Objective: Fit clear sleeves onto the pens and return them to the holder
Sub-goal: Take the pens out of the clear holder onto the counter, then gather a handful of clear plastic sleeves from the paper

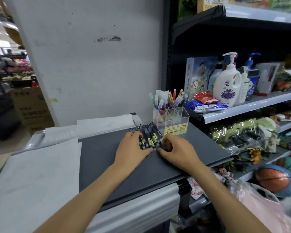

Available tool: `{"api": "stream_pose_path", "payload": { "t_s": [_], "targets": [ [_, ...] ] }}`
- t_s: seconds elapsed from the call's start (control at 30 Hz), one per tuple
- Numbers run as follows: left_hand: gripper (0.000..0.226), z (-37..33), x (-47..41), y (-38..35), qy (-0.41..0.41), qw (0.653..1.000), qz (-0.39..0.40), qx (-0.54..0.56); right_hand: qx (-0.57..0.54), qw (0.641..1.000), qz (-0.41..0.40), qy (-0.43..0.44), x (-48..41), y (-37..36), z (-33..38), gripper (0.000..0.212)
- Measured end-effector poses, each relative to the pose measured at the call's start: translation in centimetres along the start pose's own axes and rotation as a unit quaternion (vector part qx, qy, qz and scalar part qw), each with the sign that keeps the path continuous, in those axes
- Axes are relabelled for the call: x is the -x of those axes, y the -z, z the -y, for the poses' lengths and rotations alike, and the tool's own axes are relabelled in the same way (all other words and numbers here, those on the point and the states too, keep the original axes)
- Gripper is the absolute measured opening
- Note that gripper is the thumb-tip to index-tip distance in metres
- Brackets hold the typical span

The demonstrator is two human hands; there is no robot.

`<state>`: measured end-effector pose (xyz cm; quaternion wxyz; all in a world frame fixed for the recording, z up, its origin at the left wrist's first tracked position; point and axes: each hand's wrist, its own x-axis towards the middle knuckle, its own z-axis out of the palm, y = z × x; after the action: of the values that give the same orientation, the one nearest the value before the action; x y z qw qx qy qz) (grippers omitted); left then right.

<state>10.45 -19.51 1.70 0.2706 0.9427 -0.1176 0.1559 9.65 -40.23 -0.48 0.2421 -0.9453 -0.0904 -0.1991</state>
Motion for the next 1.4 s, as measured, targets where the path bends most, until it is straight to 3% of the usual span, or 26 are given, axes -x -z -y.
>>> {"api": "stream_pose_path", "payload": {
  "t_s": [0.13, 0.33, 0.83, 1.17, 1.4],
  "targets": [
    [0.058, 0.0, -0.2, -0.5, 0.005, 1.000, -0.017, 0.014, 0.012, 1.000, -0.007, 0.003, -0.1, -0.2, -0.1, 0.030],
    [0.069, 0.2, 0.0, -0.2, 0.003, 1.000, -0.005, 0.018, 0.010, 1.000, -0.008, 0.001, -0.2, -0.3, -0.2, 0.036],
    [0.053, 1.4, 0.6, 0.3, 0.001, 0.998, 0.015, 0.068, 0.039, 0.999, -0.014, -0.019, -1.0, -0.9, -0.1, 0.058],
    [0.054, 1.8, 2.1, 1.9, -0.005, 0.997, 0.020, -0.068, 0.002, 1.000, -0.002, -0.005, 0.3, 0.1, 0.4, 0.045],
    [0.057, 2.4, 2.9, 2.8, -0.008, 0.995, 0.034, -0.095, -0.006, 1.000, -0.003, 0.024, 1.8, 0.5, 2.9, 0.035]
  ]
}}
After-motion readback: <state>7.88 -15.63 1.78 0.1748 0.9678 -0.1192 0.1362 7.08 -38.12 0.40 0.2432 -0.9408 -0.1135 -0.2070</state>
